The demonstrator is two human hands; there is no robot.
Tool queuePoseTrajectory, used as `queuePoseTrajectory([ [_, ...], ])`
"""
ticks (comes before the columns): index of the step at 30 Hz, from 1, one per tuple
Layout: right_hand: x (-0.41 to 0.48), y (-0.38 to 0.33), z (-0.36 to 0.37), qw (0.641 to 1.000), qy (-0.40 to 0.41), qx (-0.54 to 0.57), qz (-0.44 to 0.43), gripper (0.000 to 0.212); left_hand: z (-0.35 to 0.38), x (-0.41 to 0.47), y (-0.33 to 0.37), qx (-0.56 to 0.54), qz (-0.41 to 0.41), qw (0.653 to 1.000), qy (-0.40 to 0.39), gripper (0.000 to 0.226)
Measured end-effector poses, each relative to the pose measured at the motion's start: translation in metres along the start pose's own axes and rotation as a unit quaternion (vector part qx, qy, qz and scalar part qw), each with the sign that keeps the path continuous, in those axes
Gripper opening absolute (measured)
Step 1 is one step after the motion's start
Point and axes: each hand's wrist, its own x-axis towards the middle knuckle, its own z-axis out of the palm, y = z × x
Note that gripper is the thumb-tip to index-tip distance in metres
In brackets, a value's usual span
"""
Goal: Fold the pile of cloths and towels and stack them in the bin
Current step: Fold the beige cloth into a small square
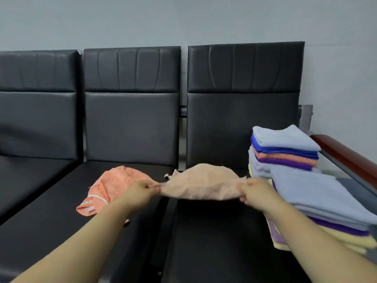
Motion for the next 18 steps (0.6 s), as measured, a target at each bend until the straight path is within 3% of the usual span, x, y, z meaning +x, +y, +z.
queuePoseTrajectory([
  [3, -0.014, 0.018, 0.014, 0.997, -0.047, -0.057, 0.019, 0.021, 0.008, -0.006, -0.02, 0.051, -0.043, 0.997, -0.025, 0.019],
  [9, -0.014, 0.016, 0.019, 0.992, -0.008, -0.122, 0.038, 0.025, 0.006, -0.017, -0.001, 0.0, -0.011, 1.0, 0.014, 0.018],
  [13, -0.018, 0.015, 0.017, 0.998, 0.032, -0.031, -0.032, 0.027, 0.008, -0.023, 0.005, -0.043, 0.0, 0.999, 0.032, 0.019],
  [16, -0.018, 0.019, 0.013, 0.987, 0.046, -0.154, -0.032, 0.036, 0.009, -0.025, 0.006, -0.024, -0.023, 0.999, 0.04, 0.03],
  [18, -0.022, 0.02, 0.013, 0.978, 0.007, -0.209, -0.003, 0.036, 0.008, -0.026, 0.007, 0.013, -0.053, 0.998, 0.023, 0.033],
])
